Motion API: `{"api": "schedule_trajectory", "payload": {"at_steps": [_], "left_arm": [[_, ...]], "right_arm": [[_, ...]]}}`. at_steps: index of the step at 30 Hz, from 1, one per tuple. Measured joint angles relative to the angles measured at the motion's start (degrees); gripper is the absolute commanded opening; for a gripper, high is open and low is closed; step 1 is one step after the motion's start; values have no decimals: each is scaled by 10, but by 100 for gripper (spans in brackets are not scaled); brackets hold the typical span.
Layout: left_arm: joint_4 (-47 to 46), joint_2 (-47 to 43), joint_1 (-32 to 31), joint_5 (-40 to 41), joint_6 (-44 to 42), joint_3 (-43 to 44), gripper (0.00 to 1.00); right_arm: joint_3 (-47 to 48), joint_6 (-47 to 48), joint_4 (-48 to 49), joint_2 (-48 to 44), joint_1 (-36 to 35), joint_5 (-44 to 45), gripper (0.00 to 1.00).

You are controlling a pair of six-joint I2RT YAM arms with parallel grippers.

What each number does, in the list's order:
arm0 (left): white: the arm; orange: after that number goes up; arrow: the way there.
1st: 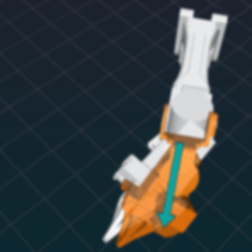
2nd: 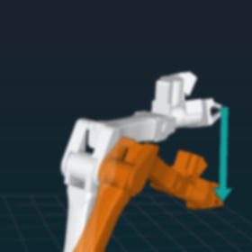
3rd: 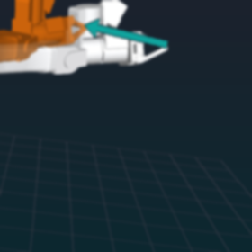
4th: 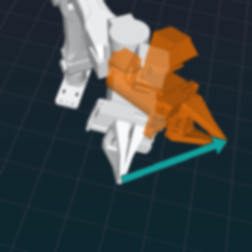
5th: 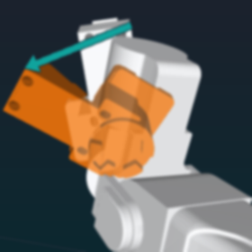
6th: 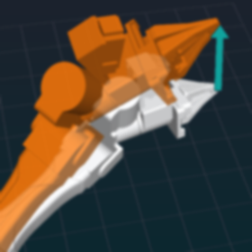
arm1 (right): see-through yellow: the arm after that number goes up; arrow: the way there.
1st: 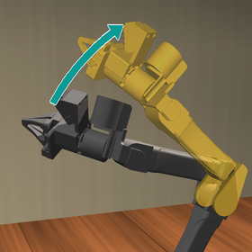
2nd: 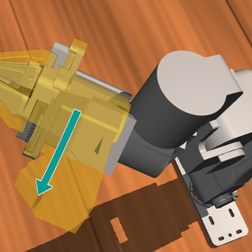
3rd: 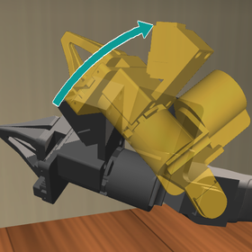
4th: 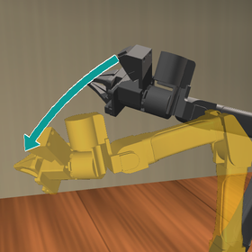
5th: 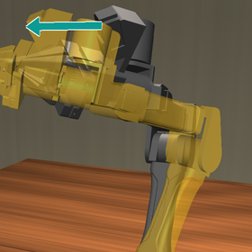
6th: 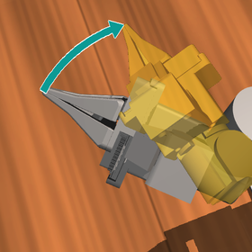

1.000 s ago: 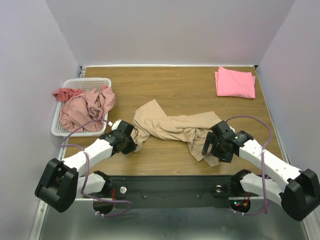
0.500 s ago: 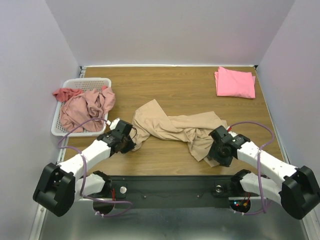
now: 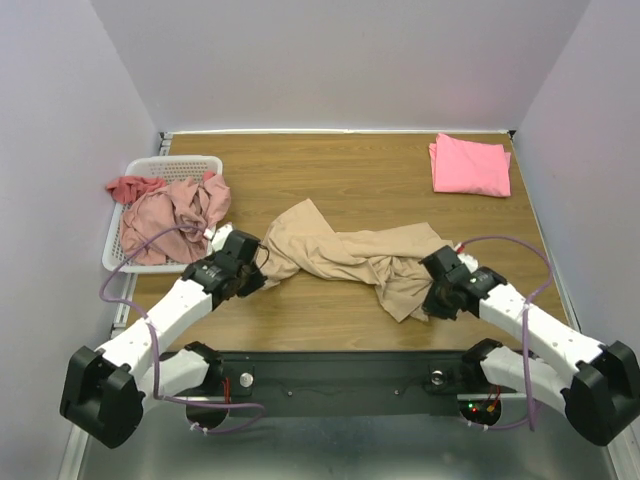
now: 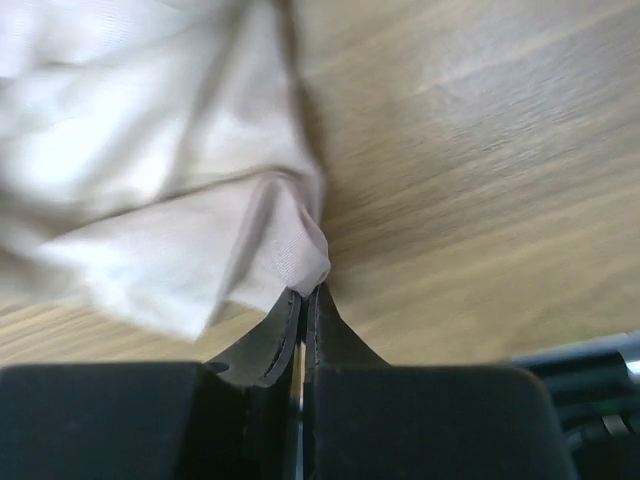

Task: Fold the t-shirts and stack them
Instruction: Flatten the tshirt out

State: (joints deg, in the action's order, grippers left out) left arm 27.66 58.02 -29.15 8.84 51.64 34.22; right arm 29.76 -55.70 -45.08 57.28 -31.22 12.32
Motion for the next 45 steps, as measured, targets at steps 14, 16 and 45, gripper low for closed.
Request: {"api": "schedule_trajectory", "payload": {"at_steps": [14,16,45], "left_arm": [[145,-66,0,120,-34,458,0],[167,-68,0,143,-43,520,0],[177,-55,0,224,-94,568,0]], "right_arm": [[466,116,-46,-30,0,264,0],[511,132,-54,-31,0,302,0],[735,285,-49,74,0,570,0]]}}
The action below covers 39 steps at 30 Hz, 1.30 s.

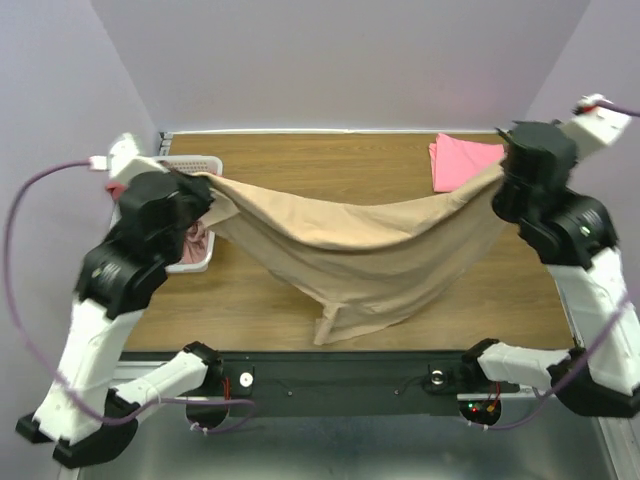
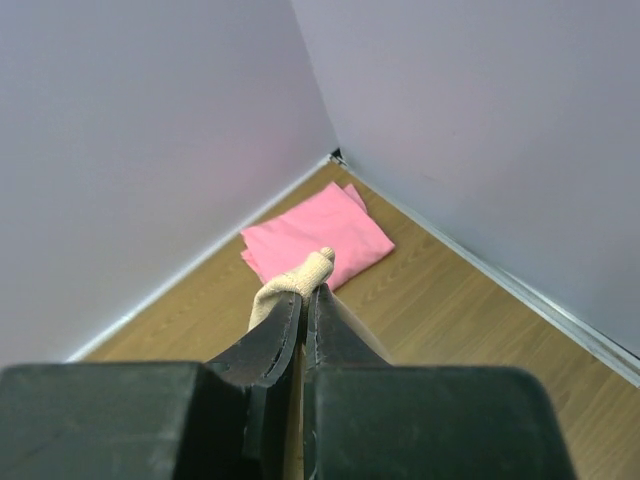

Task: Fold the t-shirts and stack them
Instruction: Flatten the tshirt out

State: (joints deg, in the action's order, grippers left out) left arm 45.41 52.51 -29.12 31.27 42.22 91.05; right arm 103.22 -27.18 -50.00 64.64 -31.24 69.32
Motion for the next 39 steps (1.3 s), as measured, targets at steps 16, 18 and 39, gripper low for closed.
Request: {"api": "schedule_trajectory", "payload": {"at_steps": [16,18,39], "left_arm": [[-231,453,142,-238,-68,-151,26],[-243,522,156,-250,-88,-90,49],[-267,429,143,-275,-131,-129,98]], "right_arm": [[7,84,165,441,254,-253,0],[43,98,176,486,266,-268,1],[-171,97,227,306,265,-469,100]]}}
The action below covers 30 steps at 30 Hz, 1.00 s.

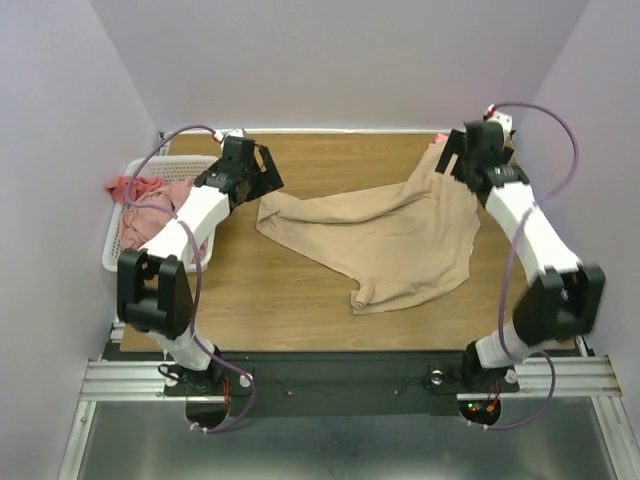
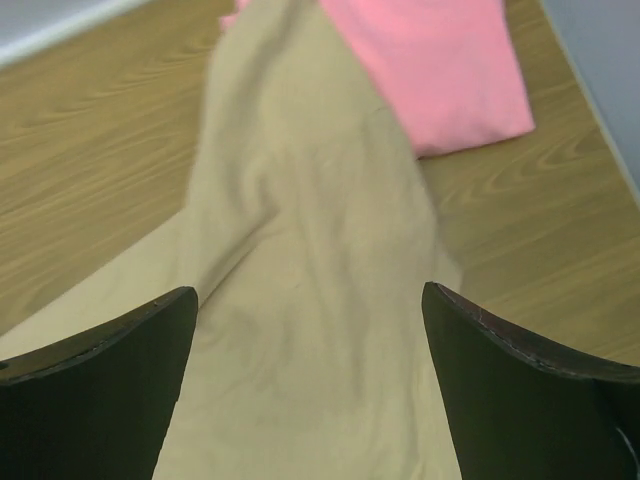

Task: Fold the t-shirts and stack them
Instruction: Flatten the tshirt out

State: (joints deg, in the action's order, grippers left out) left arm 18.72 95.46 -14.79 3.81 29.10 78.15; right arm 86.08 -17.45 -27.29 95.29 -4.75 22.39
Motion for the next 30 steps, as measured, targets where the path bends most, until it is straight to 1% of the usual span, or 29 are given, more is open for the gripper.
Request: {"api": "schedule_trajectory", "payload": {"at_steps": [1,2,3,4,5,7,9,12,15,17,21,22,24,25,30], "left_arm": [[2,-21,-7,3,1,-16,98],[-5,-43,-18,10,3,-36,99],[-8,-55,-26,16,3,-50,98],[-9,-62,-33,22,4,-60,98],[-8,-64,-40,31,4,-67,98],[-1,-50,-52,58,4,-74,98],[2,-22,-56,81,1,-73,97],[8,42,-56,102,-6,-68,96],[18,118,-56,113,-19,-43,95],[22,163,-56,111,-24,-19,95],[28,178,-55,130,-34,33,91],[30,180,-53,136,-35,42,88],[34,186,-49,143,-38,61,85],[35,190,-44,145,-39,67,81],[39,202,-13,141,-47,68,79]], "right_arm": [[-45,-13,0,-53,-11,-12,100],[-102,-33,6,-122,-36,-27,100],[-130,-43,7,-158,-51,-31,100],[-177,-66,6,-221,-84,-50,100],[-214,-78,14,-262,-110,-69,100],[-283,-110,21,-324,-152,-120,100],[-344,-136,21,-357,-165,-154,100],[-428,-166,6,-360,-165,-180,100],[-464,-182,-18,-362,-165,-188,100],[-469,-188,-25,-367,-165,-194,100],[-468,-188,-23,-370,-165,-195,100],[-468,-188,-23,-370,-165,-195,100],[-468,-188,-23,-370,-165,-195,100],[-468,-188,-23,-369,-165,-195,100],[-468,-188,-23,-370,-165,-188,100]]}}
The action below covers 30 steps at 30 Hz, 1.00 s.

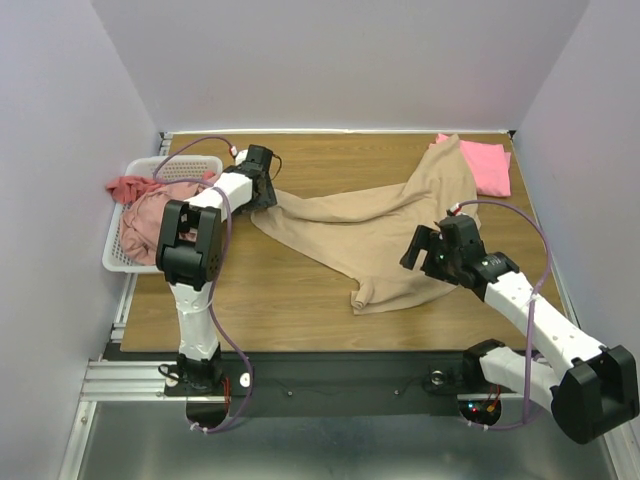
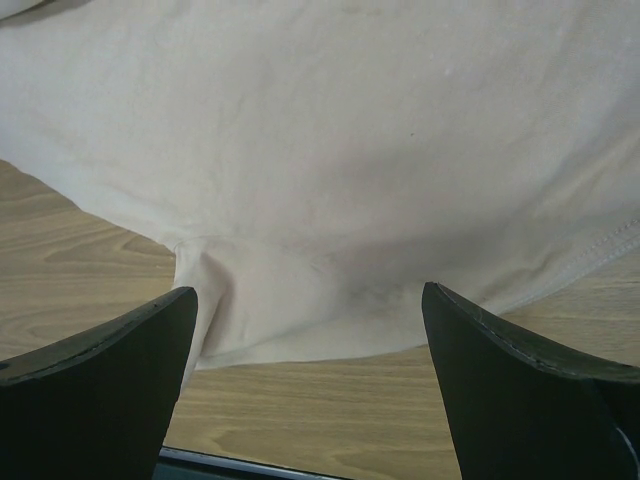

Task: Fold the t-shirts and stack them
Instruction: Flatten the tshirt out

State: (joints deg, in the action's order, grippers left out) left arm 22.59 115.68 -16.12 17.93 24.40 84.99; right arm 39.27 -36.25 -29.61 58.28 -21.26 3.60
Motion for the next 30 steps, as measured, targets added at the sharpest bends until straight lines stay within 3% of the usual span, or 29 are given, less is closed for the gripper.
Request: {"api": "schedule_trajectory", "payload": {"at_steps": [1,4,21,24,26,28,30], "left_arm": [[0,0,4,-1,-1,0,72],[-1,1,14,-5,-7,0,65],[-3,12,31,-7,4,-5,62],[-6,20,34,-8,12,-6,53],[-12,21,35,-8,14,-6,39],[-18,24,35,-10,17,-6,5],[-27,26,34,-14,19,-6,0]], "right_arm": [[0,0,0,0,0,2,100],[0,0,0,-1,0,7,100],[0,0,-35,-38,0,7,100],[0,0,-39,-39,0,7,100],[0,0,-44,-40,0,6,100],[0,0,-49,-43,0,2,100],[0,0,-52,-48,0,-9,100]]}}
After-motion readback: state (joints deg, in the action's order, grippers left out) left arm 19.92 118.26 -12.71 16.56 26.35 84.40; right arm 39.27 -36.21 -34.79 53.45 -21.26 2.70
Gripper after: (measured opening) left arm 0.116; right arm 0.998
